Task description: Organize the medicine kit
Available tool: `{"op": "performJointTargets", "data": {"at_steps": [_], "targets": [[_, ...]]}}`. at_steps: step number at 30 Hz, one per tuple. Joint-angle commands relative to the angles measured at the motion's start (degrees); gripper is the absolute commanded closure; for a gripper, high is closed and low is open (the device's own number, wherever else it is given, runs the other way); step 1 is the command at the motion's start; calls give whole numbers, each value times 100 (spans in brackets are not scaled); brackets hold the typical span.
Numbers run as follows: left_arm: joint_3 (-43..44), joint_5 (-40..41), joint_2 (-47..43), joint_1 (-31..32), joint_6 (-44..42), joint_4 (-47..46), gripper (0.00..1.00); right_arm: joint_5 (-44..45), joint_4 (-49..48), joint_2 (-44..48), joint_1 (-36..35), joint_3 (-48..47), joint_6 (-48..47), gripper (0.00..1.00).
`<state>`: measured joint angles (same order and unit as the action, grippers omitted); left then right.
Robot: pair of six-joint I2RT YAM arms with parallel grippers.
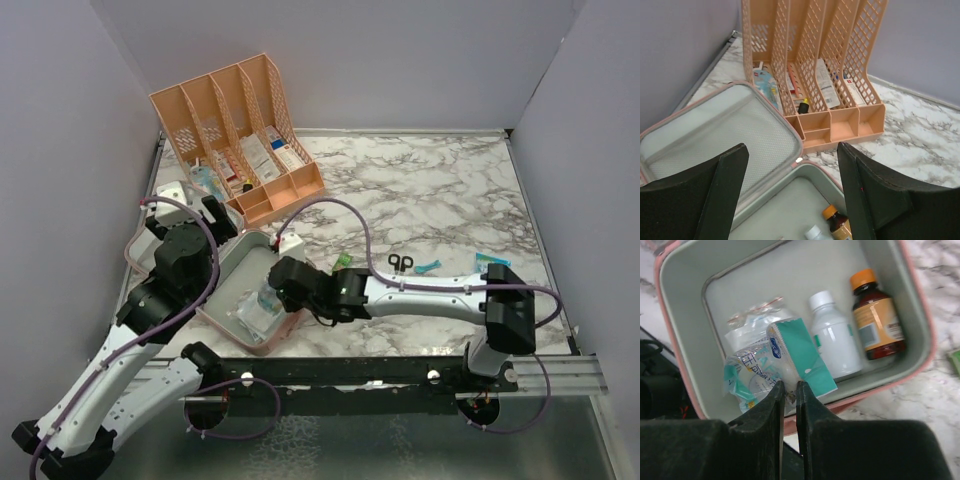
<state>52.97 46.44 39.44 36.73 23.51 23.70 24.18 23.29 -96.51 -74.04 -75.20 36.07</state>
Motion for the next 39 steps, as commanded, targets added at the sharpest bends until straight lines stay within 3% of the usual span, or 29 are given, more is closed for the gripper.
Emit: {"op": "performJointTargets", "data": {"at_steps": [1,4,14,22,25,30,39], "targets": [[-102,653,-353,-17,-210,261,24,329,158,-542,-411,-517,652,88],[-434,734,-577,-17,22,195,24,606,654,-910,-520,-914,1128,88],[-1110,294,-1114,-17,841,312,24,440,849,-1330,-612,-1188,1490,88],[-1087,375,-1165,-21,952,512,24,-1,1025,-1622,-616,-1374,1725,81],[-1111,321,-1169,-26,962,508,24,60,1077,-1543,-612,-1241,1822,74],[-1089,270,-1070,-23,963,526,23,40,976,-1388,-612,-1227,1596,60],[-1076,379,-1034,-34,980,582,23,-5,636,-1501,-612,-1421,288,59]]}}
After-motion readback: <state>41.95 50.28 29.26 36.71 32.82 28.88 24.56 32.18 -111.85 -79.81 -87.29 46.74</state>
